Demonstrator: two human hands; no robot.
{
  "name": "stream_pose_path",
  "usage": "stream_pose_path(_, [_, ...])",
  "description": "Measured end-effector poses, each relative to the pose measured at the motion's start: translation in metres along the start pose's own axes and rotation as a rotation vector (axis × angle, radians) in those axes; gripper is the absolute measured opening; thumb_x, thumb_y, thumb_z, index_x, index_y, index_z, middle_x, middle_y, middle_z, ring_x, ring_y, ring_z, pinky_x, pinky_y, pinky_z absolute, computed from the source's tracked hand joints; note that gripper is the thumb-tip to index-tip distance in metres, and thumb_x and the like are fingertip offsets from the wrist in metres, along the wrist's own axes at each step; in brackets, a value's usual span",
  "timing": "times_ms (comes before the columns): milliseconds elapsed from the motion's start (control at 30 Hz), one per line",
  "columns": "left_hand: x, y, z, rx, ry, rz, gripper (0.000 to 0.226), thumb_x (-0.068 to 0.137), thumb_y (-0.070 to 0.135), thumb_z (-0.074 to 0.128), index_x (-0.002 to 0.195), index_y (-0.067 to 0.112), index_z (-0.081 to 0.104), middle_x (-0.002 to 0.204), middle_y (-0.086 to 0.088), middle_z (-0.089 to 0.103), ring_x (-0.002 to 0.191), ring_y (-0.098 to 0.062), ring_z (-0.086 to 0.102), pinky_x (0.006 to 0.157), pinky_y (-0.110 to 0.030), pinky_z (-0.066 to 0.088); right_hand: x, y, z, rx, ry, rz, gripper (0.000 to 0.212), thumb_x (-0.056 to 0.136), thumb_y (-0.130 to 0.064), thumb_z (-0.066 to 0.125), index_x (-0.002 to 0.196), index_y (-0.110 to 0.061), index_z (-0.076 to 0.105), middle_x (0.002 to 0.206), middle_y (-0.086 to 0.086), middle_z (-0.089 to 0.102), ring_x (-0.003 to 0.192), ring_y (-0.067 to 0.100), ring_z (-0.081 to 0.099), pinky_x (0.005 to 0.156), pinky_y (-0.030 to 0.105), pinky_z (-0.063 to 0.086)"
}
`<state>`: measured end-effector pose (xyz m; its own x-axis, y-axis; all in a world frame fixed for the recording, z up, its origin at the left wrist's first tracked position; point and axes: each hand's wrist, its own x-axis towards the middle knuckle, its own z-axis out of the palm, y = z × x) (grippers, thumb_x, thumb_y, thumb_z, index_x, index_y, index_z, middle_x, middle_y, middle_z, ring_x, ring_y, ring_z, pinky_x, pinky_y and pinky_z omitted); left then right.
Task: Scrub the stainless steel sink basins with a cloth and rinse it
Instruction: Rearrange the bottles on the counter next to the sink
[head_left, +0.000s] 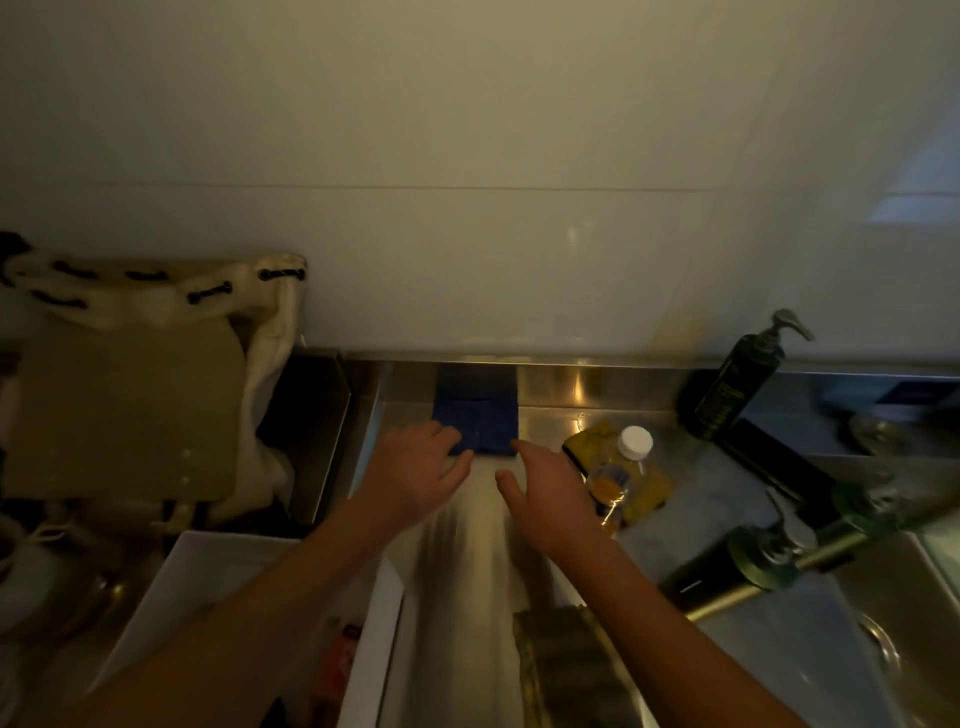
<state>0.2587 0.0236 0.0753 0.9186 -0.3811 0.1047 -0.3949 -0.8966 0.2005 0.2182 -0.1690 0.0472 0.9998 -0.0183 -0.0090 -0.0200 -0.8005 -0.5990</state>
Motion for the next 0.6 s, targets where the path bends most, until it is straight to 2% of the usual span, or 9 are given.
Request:
stream_pose_path(100, [-0.033,0.034,-0.013,-0.103,0.139,0.04,0.043,0.095,0.052,0.037,0.103,0.021,0.066,0.091,0.003,0.065,0.079,-0.014,0.06,0.072,-0.027,0.04,-0.03,0.001,-0.017,0.037,0.014,-0.038,0.051,0.096,-0.049,0.049,0.141,-0.026,0.045,0.135,-0.003,0.056,0.123,0.014,0.051,0.099,0.028,0.041])
stream_pose_path(200, [-0.055,0.065,-0.016,-0.115,0.181,0.037,0.041,0.098,0.05,0.039,0.102,0.019,0.066,0.09,0.002,0.066,0.078,-0.013,0.061,0.073,-0.032,0.049,-0.062,0.01,-0.037,0.049,0.041,-0.048,0.051,0.095,-0.051,0.051,0.14,-0.028,0.047,0.134,-0.006,0.058,0.12,0.011,0.054,0.098,0.028,0.044])
stream_pose_path(300, [-0.064,0.09,-0.016,-0.06,0.202,0.061,0.041,0.1,0.045,0.039,0.1,0.017,0.068,0.087,0.001,0.065,0.075,-0.016,0.06,0.069,-0.039,0.05,-0.087,0.023,-0.057,0.052,0.063,-0.062,0.052,0.094,-0.053,0.051,0.141,-0.03,0.046,0.135,-0.008,0.058,0.117,0.01,0.057,0.096,0.029,0.048])
stream_pose_path(433, [-0.072,0.13,-0.023,-0.072,0.181,0.003,0.045,0.096,0.05,0.036,0.109,0.021,0.068,0.096,0.004,0.067,0.082,-0.014,0.062,0.075,-0.033,0.049,-0.111,0.036,-0.085,0.069,0.089,-0.089,0.049,0.094,-0.049,0.053,0.139,-0.029,0.048,0.128,-0.006,0.062,0.113,0.009,0.058,0.091,0.028,0.049])
stream_pose_path(533, [-0.078,0.155,-0.021,-0.109,0.121,0.026,0.034,0.1,0.045,0.045,0.118,0.024,0.065,0.109,0.006,0.065,0.094,-0.009,0.059,0.082,-0.026,0.044,-0.126,0.046,-0.1,0.084,0.098,-0.1,0.045,0.094,-0.047,0.054,0.137,-0.033,0.048,0.117,-0.008,0.064,0.102,0.007,0.06,0.08,0.025,0.049])
stream_pose_path(600, [-0.08,0.168,-0.014,-0.143,0.087,0.043,0.034,0.1,0.044,0.048,0.123,0.024,0.063,0.114,0.006,0.064,0.101,-0.01,0.059,0.088,-0.027,0.045,-0.135,0.055,-0.105,0.091,0.098,-0.09,0.042,0.095,-0.049,0.053,0.135,-0.036,0.05,0.119,-0.011,0.064,0.103,0.005,0.059,0.079,0.021,0.046])
